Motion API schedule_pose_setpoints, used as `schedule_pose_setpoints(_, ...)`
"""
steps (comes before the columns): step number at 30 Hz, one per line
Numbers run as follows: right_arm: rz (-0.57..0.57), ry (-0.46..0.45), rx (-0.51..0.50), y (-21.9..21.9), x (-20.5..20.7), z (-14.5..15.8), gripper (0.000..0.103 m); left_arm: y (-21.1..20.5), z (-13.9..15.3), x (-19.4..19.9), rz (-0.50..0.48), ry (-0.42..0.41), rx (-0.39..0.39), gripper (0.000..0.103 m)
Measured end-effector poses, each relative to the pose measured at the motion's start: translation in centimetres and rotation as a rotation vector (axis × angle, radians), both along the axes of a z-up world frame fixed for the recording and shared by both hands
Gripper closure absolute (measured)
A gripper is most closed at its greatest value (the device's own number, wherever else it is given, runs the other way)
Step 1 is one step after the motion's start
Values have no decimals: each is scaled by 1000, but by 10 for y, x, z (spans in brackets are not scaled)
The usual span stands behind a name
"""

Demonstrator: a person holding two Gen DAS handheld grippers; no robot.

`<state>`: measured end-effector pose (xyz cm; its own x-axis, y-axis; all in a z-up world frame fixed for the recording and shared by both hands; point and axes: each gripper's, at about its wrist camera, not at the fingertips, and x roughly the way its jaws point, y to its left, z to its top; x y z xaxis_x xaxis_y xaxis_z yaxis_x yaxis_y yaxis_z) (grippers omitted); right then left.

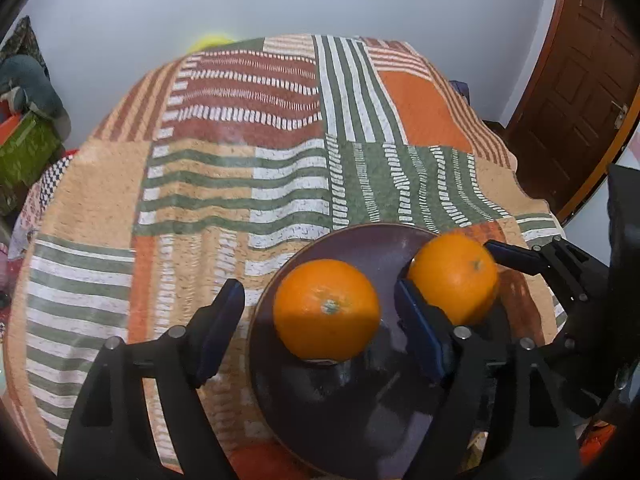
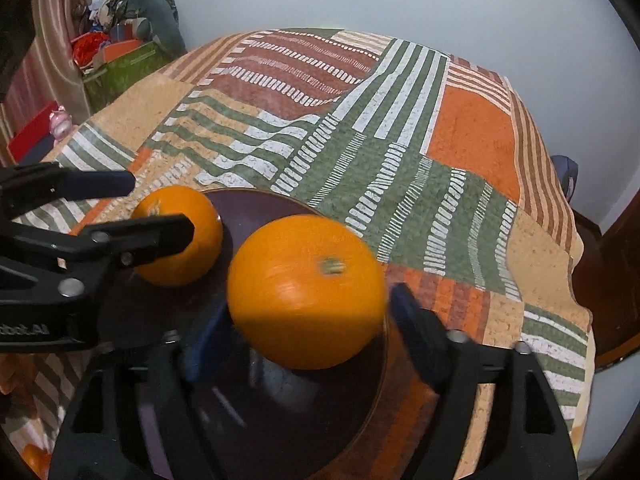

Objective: Organize fruits
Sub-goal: 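Carry both oranges onto the purple plate and open both tools, then grasp the yellow squash with the right tool while the left tool reaches the red tomato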

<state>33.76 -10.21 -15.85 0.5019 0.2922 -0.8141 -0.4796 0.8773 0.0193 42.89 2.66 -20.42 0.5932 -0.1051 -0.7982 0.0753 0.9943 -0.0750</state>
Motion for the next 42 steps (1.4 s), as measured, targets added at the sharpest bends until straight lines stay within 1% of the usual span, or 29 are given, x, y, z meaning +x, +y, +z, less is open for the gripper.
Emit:
schedule_pose_setpoints(5,-3,-17,-11,1,-11,6,16,5,16,-18,6,-25,10,25)
schedule_pose_setpoints(11,-29,-50,9,-10,-30,30,16,13,38,-50,17,-59,20,25)
schedule_pose_setpoints(16,-55,-90,20,-23,-57,57,15,17,56,-81,15,-78,4,24)
schedule_pose_setpoints(19,-64,-109,28,-30,-79,69,12,16,65,-103,8,-90,9,22)
schedule_pose_setpoints(23,-63,-119,25,-36,-108,77,10,12,70,-132,-13,-94,15,21)
schedule_pose_setpoints(29,-62,-98,10,-40,-150,70,9,7,65,-172,-36,-79,20,19)
schedule_pose_setpoints(34,-71,-45,22,-44,-180,54,9,5,47,-197,-48,-36,8,18)
schedule_pose_setpoints(39,-100,13,48,-52,-196,39,9,5,25,-214,-54,21,-11,18)
schedule_pose_setpoints(42,-126,63,72,-60,-201,28,9,3,17,-222,-62,40,-6,18)
